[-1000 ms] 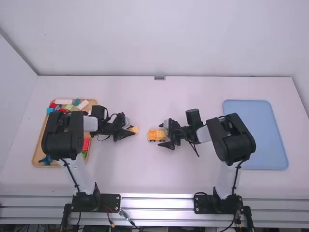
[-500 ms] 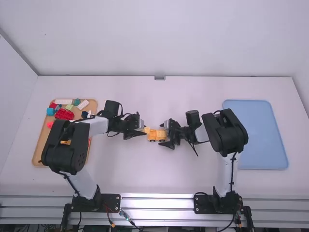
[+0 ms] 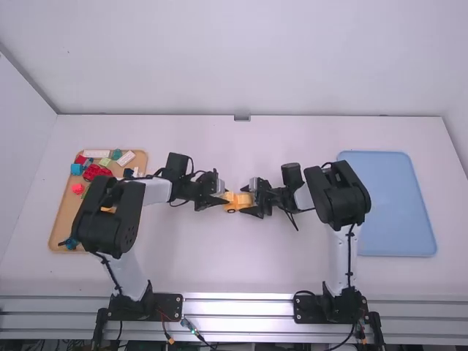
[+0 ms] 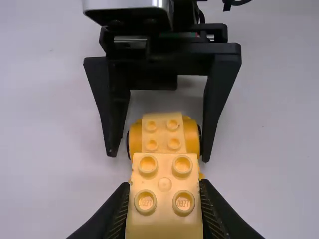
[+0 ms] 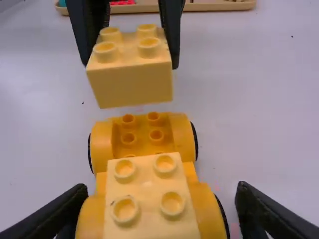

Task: Assemble lego blocks to make yellow taxi

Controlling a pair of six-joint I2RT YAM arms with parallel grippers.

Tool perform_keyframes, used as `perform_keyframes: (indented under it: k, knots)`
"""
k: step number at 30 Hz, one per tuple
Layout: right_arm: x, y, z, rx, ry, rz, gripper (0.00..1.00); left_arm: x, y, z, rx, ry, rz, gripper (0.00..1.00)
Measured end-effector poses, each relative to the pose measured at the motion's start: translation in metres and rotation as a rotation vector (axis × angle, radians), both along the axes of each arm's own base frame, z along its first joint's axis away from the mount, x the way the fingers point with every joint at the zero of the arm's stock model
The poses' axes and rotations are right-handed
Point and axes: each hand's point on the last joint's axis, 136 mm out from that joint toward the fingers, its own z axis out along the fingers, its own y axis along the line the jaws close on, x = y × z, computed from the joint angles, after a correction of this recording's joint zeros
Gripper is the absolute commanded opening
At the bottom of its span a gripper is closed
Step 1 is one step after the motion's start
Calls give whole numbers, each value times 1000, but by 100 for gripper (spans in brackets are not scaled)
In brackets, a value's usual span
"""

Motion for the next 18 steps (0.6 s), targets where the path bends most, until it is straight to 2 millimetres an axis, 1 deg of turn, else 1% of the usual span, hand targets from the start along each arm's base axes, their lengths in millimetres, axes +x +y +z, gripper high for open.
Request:
perform_keyframes:
  k: [3,6,10,12,18]
  knots:
    - [0,0,0,0,0,1,61,2,-1,-2,-12,1,-1,3]
    - [-1,0,0,2,3,3,59,4,-2,-6,-23,12,9,3]
    - [-3,0,0,5,17,8,59,6,-3,-11,-28,39,25,3]
    - [-4,0,0,6,23,10,55,6,-3,-11,-30,44,28,2]
    - [-4,0,0,6,45,3,53,6,-4,-11,-31,54,31,2]
